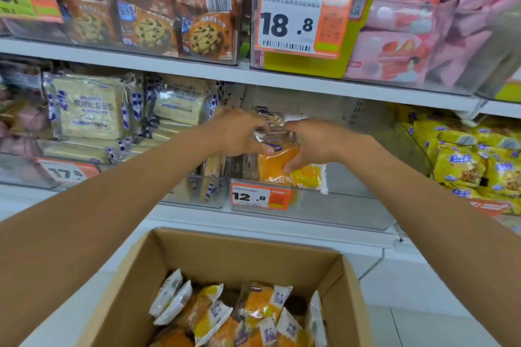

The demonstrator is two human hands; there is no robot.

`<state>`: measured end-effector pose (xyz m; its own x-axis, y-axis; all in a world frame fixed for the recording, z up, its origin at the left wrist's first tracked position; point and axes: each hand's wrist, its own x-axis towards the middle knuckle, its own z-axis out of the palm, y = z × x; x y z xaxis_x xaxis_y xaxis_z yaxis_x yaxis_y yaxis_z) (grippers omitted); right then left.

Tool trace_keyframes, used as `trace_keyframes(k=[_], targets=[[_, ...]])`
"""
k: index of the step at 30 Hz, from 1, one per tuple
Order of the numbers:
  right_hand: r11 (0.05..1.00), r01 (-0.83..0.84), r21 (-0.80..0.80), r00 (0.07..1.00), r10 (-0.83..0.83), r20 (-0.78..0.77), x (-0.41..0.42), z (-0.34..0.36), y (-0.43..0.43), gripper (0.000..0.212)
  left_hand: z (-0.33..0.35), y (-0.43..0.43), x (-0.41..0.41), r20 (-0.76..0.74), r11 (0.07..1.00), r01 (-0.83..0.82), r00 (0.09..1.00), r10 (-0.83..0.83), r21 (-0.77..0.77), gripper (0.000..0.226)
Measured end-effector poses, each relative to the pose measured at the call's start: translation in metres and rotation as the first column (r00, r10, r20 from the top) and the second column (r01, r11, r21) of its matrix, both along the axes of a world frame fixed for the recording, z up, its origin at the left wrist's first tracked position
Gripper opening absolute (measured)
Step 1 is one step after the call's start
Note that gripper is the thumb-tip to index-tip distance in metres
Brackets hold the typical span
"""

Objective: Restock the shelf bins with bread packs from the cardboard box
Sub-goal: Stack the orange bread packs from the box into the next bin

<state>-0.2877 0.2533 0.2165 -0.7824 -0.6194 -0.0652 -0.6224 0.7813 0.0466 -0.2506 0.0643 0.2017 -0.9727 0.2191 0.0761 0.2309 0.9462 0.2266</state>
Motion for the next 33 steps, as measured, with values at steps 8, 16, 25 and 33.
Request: trace_keyframes(k=[8,16,25,33], targets=[[0.996,-0.07,-0.062,0.996,0.066,-0.058,0.002,-0.019,0.006,0.08,-0.002,-0.013,-0.003,0.012,0.999,0.005,1.0,-0.004,-0.035,0.051],[0.605,0.653,-0.455,0.706,-0.267,0.657,-0.01,-0.048,0.047,0.035,-0.023,-0.013,0.012,0.065,0.99,0.095,0.994,-0.089,-0.108,0.053],[0.295,0.827,-0.478,0.491,0.034,0.87,-0.015,-0.073,0.036,0.019,-0.034,-0.015,0.014,0.042,0.978,0.141,0.99,-0.136,-0.156,0.05],[0.411,0.767,-0.492,0.52,0.05,0.853,-0.002,-0.058,0.037,0.052,-0.041,-0.019,0.013,-0.01,0.967,0.117,0.992,-0.122,-0.228,0.053]])
